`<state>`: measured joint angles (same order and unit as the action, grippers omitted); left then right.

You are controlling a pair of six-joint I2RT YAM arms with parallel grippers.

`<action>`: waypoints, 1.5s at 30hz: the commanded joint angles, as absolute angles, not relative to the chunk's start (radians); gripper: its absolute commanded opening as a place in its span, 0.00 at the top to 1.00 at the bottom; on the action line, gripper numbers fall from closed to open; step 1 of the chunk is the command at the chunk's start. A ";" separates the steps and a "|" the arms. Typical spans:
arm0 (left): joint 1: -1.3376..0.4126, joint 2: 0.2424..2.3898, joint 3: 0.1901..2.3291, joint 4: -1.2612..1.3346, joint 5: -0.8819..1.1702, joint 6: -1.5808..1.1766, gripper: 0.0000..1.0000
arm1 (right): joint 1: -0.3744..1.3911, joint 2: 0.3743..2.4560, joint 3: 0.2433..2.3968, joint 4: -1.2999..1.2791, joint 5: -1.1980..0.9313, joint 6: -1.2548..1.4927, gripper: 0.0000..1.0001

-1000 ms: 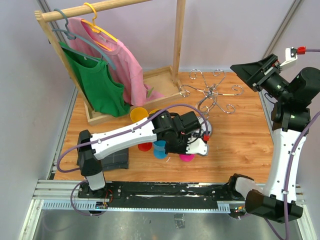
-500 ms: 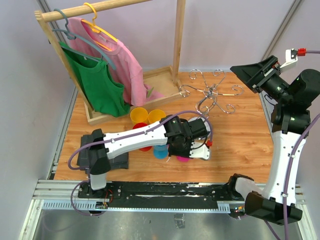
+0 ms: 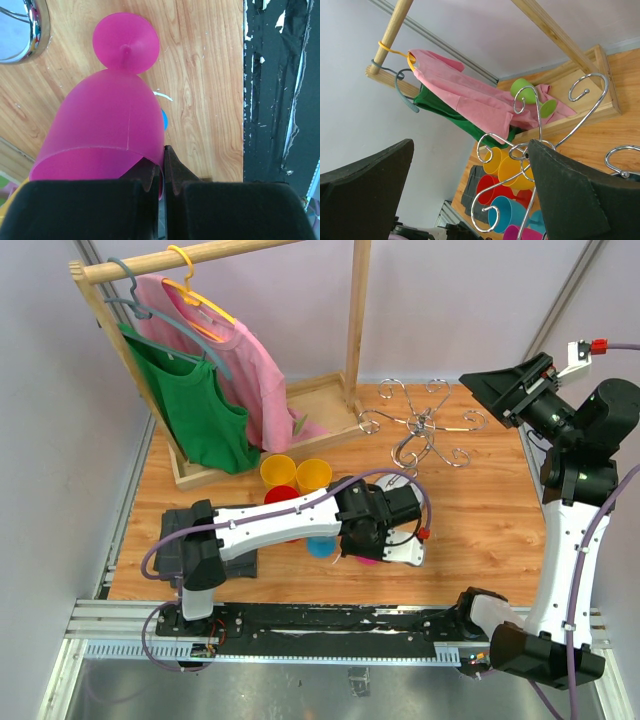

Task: Take the wine glass off the wine glass rack
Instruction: Place the wine glass at the center of the board.

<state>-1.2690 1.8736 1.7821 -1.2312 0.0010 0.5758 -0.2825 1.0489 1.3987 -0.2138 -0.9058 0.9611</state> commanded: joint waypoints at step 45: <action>-1.295 1.876 1.949 -1.317 -0.046 0.581 0.10 | -0.302 1.082 1.438 -0.193 -0.908 0.936 0.01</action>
<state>-1.2797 1.8896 1.8984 -1.2850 -0.0357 0.5934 -0.2829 1.0817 1.3960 -0.2142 -0.9062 0.9600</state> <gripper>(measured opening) 0.890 0.985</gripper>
